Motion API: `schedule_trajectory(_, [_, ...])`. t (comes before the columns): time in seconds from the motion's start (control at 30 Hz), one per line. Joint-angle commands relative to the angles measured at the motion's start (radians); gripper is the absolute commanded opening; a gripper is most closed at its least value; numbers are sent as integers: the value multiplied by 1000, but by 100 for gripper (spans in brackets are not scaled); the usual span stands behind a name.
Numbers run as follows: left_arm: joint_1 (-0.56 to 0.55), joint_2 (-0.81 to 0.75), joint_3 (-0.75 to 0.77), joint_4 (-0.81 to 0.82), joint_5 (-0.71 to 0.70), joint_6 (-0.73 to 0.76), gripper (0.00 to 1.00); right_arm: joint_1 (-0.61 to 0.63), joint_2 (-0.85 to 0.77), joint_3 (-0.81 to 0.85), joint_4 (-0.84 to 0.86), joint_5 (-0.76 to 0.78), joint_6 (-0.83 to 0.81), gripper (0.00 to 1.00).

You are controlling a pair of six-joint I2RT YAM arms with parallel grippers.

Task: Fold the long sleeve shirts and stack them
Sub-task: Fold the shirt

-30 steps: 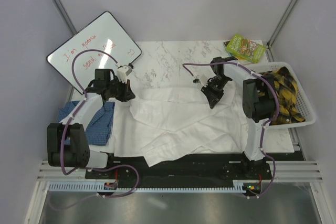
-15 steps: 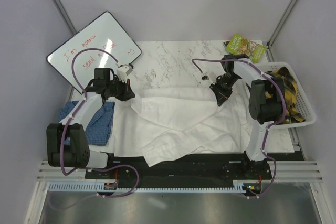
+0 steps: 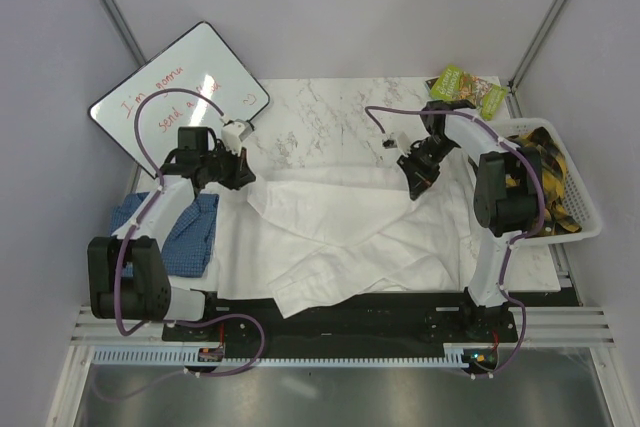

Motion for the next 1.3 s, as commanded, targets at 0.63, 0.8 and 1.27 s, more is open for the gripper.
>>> schedule_trajectory(0.63, [28, 299, 289, -159, -87, 384, 77, 1, 8, 212, 116, 179, 106, 65])
schedule_trajectory(0.8, [24, 474, 482, -330, -96, 521, 69, 2, 104, 311, 133, 262, 48, 61])
schedule_trajectory(1.27, [21, 600, 545, -358, -165, 617, 62, 10, 177, 212, 196, 401, -78, 46])
